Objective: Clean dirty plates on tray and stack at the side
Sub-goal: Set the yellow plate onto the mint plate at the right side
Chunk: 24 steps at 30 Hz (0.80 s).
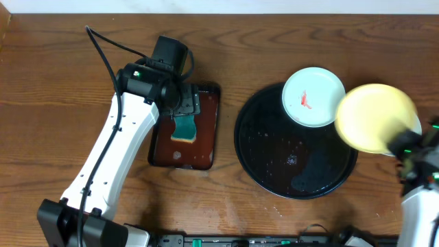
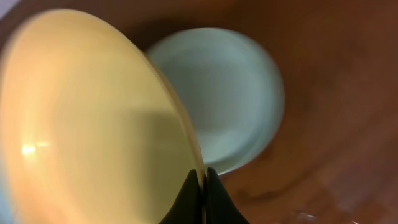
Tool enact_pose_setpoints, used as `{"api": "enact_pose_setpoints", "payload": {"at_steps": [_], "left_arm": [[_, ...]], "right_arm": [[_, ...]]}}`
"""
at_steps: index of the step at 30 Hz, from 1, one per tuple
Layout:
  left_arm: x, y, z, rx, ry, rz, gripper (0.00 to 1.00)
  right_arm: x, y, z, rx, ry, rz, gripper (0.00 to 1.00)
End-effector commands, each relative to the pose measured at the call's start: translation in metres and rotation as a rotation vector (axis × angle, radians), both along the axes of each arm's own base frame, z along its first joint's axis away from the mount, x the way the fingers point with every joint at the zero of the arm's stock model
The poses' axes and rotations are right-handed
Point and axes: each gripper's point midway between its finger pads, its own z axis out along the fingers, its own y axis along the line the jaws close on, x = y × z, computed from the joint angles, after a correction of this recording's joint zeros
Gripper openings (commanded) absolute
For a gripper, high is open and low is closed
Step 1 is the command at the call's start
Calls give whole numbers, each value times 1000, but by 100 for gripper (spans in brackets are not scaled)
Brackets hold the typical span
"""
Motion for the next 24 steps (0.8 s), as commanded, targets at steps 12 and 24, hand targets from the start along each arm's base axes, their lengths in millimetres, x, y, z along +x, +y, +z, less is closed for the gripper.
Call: {"api": "enact_pose_setpoints", "payload": {"at_steps": [12, 24], "left_arm": [[1, 0, 5, 0, -13, -5, 83], [1, 0, 5, 0, -13, -5, 83]], "right_arm": [[15, -47, -59, 374, -132, -145, 33], [78, 114, 36, -19, -119, 603, 41]]}}
